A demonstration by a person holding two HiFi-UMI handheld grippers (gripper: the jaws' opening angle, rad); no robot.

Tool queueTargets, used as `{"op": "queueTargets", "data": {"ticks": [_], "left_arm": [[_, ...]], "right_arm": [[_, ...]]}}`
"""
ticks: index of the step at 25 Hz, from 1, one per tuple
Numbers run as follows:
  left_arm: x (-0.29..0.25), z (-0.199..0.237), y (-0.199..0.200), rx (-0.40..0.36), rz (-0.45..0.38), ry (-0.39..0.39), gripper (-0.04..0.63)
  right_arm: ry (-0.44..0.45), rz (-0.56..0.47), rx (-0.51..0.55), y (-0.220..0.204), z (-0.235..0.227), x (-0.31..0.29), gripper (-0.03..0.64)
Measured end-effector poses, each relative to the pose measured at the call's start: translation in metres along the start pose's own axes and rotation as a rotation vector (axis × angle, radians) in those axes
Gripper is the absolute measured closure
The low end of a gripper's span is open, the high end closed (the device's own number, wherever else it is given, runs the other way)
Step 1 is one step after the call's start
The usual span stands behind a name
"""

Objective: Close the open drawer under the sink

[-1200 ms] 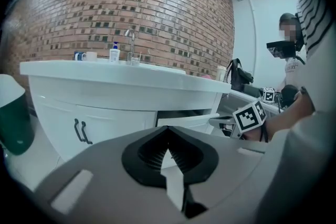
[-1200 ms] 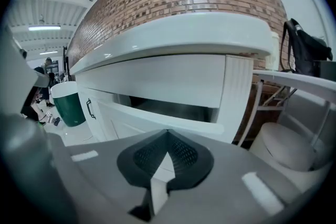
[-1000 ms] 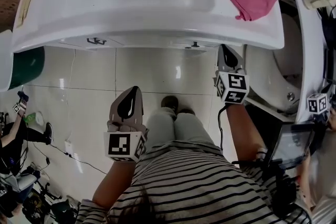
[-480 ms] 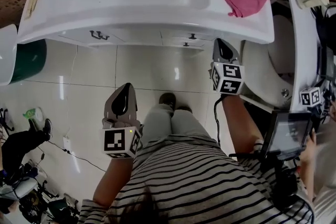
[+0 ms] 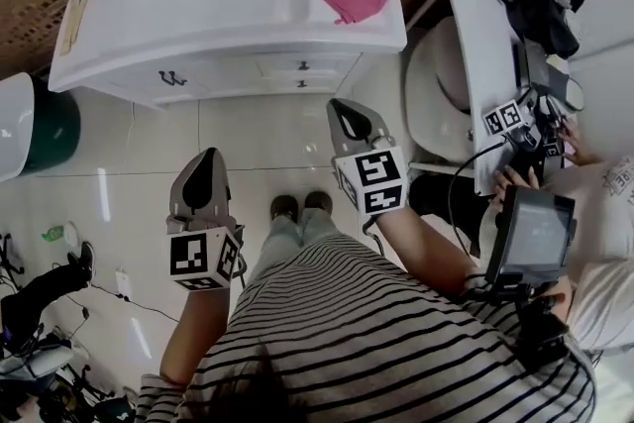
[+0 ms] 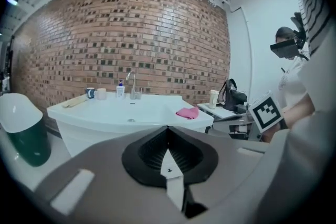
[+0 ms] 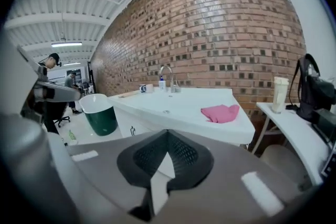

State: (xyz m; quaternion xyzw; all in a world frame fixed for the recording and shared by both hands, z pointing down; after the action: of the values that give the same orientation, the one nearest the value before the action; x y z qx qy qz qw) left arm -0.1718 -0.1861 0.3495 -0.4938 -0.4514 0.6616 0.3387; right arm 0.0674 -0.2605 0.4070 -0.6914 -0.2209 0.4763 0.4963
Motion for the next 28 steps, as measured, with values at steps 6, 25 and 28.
{"op": "queueTargets", "data": {"ticks": [6,25,28], "left_arm": [[0.059,-0.018,0.013,0.011,-0.071,-0.036,0.581],[0.301,-0.006,-0.044,0.001,-0.141,-0.156,0.581],[0.315,-0.014,-0.043,-0.004,-0.155,-0.148,0.581]], "right_arm": [[-0.022,-0.075,0.0,0.012,0.037,0.097,0.618],[-0.174,-0.209,-0.004,-0.015,0.244,0.31,0.618],[-0.156,-0.226,-0.011,-0.014,0.253,0.32,0.619]]}}
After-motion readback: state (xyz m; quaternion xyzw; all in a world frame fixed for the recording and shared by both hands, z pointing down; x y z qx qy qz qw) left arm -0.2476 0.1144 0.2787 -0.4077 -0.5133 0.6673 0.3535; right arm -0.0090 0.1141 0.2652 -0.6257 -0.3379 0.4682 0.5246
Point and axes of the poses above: the fingertips, and each gripper's own axes: x backward along the fingers, z to its left, y out of its top, the point moved 7 cm from there along x, backward along the fingers
